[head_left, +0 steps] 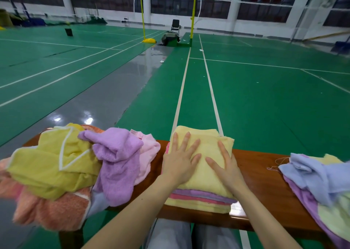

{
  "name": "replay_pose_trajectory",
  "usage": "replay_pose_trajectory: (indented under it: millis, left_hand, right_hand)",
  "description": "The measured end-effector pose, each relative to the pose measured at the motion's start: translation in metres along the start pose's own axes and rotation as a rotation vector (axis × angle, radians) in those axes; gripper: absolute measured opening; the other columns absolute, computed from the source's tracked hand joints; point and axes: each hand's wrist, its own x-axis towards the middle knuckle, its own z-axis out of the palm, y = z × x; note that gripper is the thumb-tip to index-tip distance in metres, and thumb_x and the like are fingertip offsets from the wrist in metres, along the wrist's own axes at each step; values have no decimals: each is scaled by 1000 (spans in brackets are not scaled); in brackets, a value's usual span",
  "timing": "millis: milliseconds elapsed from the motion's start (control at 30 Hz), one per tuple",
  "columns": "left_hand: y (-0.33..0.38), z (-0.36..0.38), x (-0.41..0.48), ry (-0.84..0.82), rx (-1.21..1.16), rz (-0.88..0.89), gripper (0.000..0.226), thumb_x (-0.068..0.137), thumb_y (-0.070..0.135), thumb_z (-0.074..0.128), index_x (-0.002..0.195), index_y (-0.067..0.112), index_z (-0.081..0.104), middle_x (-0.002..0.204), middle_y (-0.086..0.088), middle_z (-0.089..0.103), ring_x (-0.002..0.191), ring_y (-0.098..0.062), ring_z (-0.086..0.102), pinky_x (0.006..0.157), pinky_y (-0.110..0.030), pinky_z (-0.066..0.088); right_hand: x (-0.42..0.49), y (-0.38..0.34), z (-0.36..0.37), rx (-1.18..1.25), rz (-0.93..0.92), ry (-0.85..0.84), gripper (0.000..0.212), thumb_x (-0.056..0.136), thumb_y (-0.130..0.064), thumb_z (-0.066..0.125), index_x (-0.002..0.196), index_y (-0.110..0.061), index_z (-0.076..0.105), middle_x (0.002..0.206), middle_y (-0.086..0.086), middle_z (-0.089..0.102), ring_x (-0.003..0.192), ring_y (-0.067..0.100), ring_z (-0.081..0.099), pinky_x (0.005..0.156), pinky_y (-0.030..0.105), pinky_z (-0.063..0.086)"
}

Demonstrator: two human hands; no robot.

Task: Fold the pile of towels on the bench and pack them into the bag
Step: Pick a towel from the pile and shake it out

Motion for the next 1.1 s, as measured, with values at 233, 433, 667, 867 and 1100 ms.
replay_pose_trajectory:
  millis: [233, 433, 667, 867, 1100]
  left_hand:
    - [-31, -7, -7, 39, -58, -66, 50, 96, 55, 18, 145, 48, 8, 156, 14, -14, 143, -23, -21, 114, -56, 18]
    - [-48, -20, -8, -9, -52, -71, 51, 97, 53, 20, 146, 48, 7, 156, 16, -13, 143, -29, -19, 113, -51, 25]
    - [-48, -17, -8, 10, -30, -89, 51, 97, 54, 19, 145, 49, 6, 156, 16, -13, 143, -28, -17, 112, -50, 27]
    - [-49, -17, -8, 0, -42, -77, 51, 97, 55, 18, 145, 49, 5, 156, 16, -14, 143, -28, -18, 114, -52, 19]
    - [-48, -19, -8, -27, -44, -78, 50, 97, 54, 18, 145, 48, 5, 156, 15, -14, 143, -28, -19, 115, -53, 18]
  right_hand:
    - [2, -24, 27, -71, 9, -30, 71, 86, -57, 49, 145, -48, 9, 156, 5, 8, 134, 30, 33, 107, 41, 31]
    - [-2, -35, 42, -75, 17, -36, 71, 88, -55, 47, 146, -45, 6, 156, 5, 4, 131, 33, 36, 104, 39, 33]
    - [0, -35, 43, -71, 0, -17, 70, 88, -54, 48, 145, -46, 8, 156, 6, 7, 131, 32, 36, 105, 39, 33]
    - [-3, -36, 45, -105, 6, -2, 69, 89, -55, 44, 145, -46, 5, 156, 5, 6, 130, 33, 37, 103, 41, 35]
    - [-2, -38, 42, -97, 17, -12, 69, 89, -56, 45, 146, -46, 6, 156, 5, 4, 131, 33, 36, 104, 41, 34]
